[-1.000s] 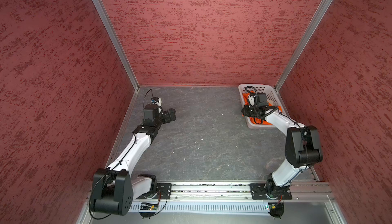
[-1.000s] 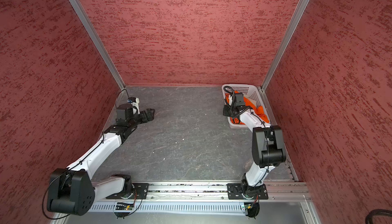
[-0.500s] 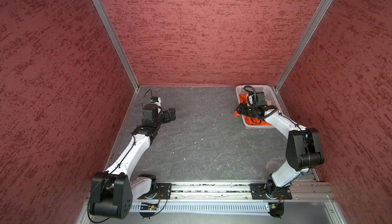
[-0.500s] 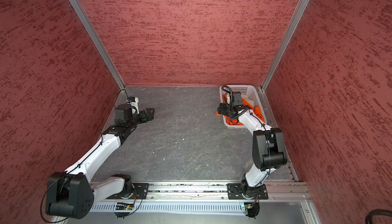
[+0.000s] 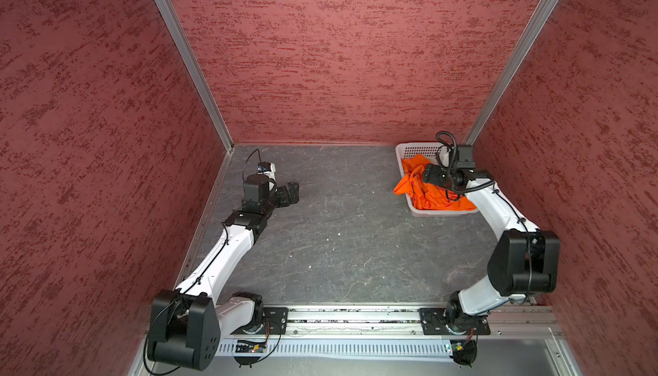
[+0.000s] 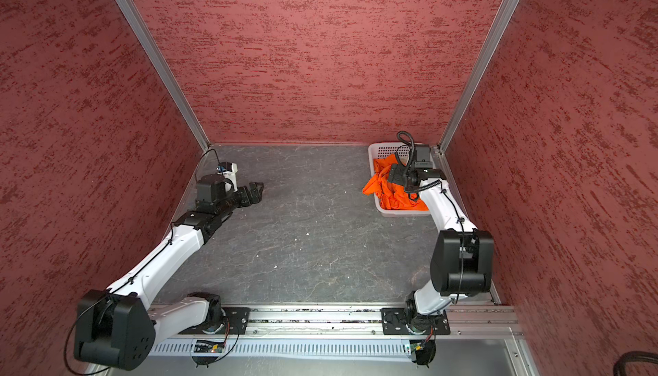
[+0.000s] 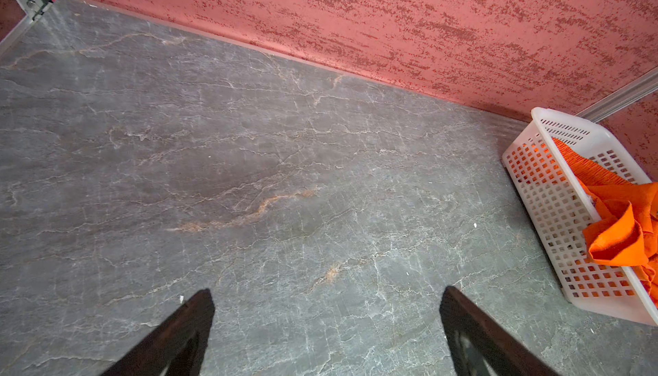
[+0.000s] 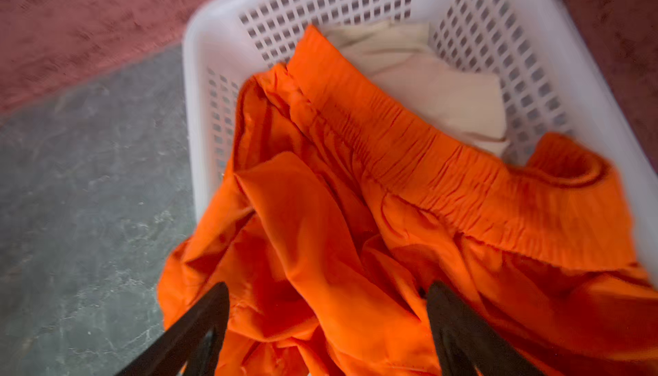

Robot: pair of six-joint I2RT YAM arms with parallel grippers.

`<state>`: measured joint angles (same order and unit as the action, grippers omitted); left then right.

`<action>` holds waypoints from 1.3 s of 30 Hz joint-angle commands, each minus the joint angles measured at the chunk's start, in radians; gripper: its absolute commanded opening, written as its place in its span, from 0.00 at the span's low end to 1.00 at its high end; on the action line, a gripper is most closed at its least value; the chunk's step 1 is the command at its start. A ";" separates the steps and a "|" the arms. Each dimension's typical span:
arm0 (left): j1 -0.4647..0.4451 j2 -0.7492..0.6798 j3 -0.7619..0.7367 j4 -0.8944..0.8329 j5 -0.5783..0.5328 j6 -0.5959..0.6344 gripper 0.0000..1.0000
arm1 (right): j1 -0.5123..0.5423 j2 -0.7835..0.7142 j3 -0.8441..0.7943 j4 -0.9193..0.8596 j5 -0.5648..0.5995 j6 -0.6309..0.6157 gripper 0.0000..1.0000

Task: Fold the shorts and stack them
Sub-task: 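Lift the orange shorts out of the basket and drop them on the table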

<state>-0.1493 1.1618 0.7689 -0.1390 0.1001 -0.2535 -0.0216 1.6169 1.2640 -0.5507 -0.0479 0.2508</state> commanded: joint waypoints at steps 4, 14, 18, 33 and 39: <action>-0.024 0.034 0.045 0.003 0.001 0.024 1.00 | -0.003 0.091 -0.009 0.045 0.012 -0.007 0.30; -0.030 -0.012 0.084 -0.038 -0.015 0.035 1.00 | -0.005 -0.157 0.121 0.100 -0.050 0.011 0.00; -0.033 -0.039 0.124 -0.079 -0.020 0.045 1.00 | -0.004 -0.261 0.215 0.101 -0.161 -0.001 0.00; -0.033 -0.094 0.261 -0.245 -0.055 0.064 1.00 | 0.270 -0.274 0.635 0.101 -0.378 -0.001 0.00; -0.024 -0.104 0.326 -0.351 -0.160 0.084 1.00 | 0.420 -0.129 0.861 0.073 -0.441 -0.021 0.00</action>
<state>-0.1757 1.0786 1.0538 -0.4152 0.0109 -0.1951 0.3500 1.4338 2.0388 -0.4911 -0.4263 0.2497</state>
